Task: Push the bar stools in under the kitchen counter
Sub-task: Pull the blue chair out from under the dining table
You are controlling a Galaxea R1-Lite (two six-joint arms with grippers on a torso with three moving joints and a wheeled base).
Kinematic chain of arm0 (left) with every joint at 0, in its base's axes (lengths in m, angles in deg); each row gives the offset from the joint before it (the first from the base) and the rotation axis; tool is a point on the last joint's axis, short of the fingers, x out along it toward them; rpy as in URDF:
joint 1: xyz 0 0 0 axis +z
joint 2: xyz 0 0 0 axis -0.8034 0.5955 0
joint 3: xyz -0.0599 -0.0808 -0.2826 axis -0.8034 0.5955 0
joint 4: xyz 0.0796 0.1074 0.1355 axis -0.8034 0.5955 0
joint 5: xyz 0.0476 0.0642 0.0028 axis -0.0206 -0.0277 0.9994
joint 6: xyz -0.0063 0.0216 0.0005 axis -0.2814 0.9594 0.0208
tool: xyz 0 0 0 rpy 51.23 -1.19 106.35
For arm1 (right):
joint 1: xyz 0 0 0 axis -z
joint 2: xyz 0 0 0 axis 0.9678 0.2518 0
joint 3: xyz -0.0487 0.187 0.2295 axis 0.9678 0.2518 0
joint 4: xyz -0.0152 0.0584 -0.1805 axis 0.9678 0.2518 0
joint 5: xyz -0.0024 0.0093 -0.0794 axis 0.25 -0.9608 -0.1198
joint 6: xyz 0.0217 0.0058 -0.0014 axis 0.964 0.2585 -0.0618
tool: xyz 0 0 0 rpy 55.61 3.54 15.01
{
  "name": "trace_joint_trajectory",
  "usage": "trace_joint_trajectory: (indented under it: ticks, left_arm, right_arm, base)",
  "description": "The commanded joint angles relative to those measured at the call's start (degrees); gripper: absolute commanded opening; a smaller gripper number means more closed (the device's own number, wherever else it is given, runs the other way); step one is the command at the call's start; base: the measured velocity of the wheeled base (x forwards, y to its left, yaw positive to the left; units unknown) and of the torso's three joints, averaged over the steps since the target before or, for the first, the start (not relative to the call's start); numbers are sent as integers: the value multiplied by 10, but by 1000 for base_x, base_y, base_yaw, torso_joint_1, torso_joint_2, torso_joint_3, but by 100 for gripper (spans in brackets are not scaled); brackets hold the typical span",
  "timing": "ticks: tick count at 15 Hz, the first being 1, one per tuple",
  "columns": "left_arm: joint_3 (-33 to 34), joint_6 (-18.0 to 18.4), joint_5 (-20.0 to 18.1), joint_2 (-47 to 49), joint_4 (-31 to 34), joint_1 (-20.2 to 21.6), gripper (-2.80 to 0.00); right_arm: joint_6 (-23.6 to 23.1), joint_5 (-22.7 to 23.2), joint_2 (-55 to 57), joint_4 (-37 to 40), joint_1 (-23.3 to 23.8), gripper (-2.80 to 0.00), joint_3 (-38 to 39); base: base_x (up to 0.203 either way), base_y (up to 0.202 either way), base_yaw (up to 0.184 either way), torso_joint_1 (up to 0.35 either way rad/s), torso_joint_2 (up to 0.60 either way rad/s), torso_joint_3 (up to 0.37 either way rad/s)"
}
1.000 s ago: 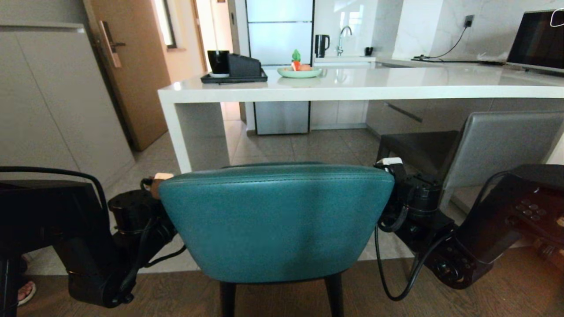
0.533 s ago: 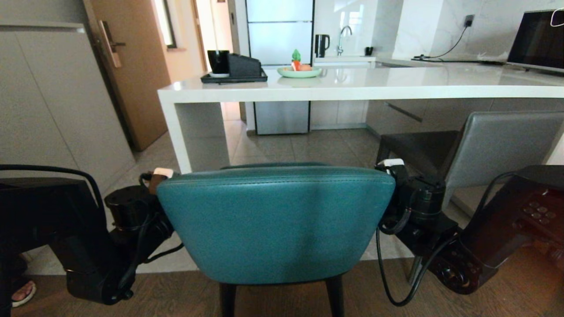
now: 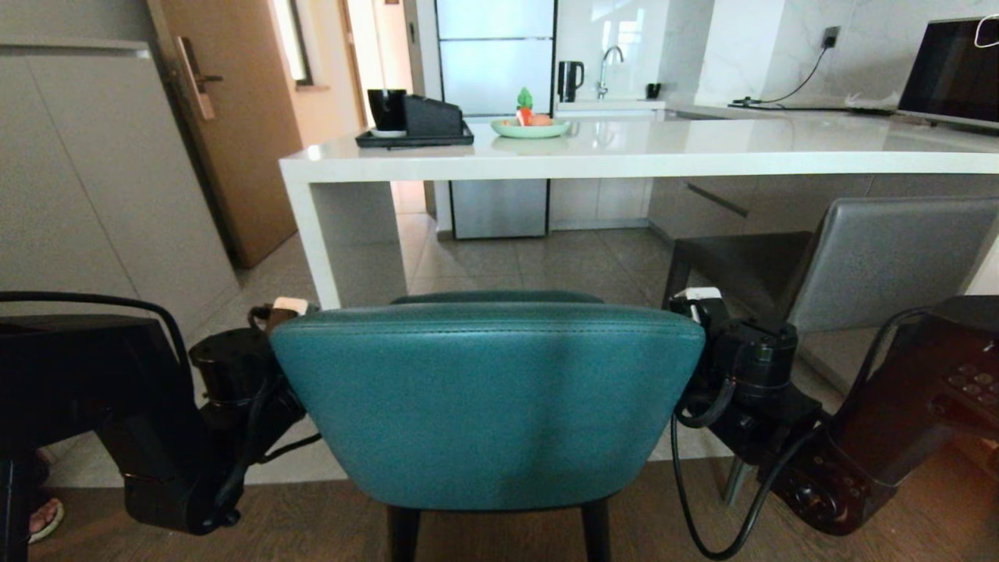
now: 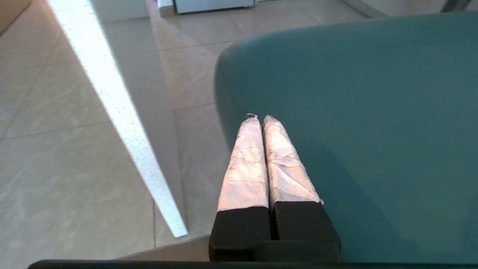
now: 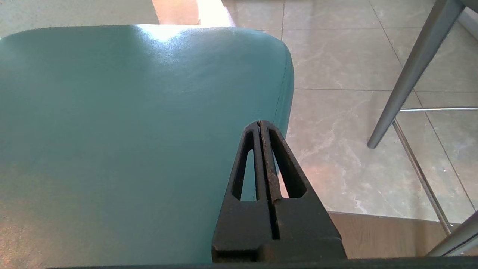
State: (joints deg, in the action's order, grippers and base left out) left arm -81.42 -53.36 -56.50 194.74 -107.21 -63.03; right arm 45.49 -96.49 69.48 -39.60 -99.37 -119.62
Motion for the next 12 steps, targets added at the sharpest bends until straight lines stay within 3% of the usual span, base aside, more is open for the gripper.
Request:
trace_joint_trajectory:
  ticks: [1,4,7,10,12]
  left_arm:
    - [14,-1,-10,-9,-5,28,-280]
    - [19,-1,-35,-13,-5,71,-280]
    - [32,-3,-84,-23,-5,138,-280]
    - [112,-2,-111,-64,-5,181,-280]
    - [188,-3,-203,-130,-5,243,-280]
  right_arm:
    - [-1,-1,-7,-4,16,-280,-2]
    - [-2,-1,-16,0,53,-280,-6]
    - [0,2,-38,1,111,-280,11]
    - [21,17,-101,-3,155,-280,73]
    - [38,18,-172,-4,164,-280,133]
  base:
    - [0,0,0,0,0,0]
    - [0,0,0,0,0,0]
    - [0,0,0,0,0,0]
    - [0,0,0,0,0,0]
    - [0,0,0,0,0,0]
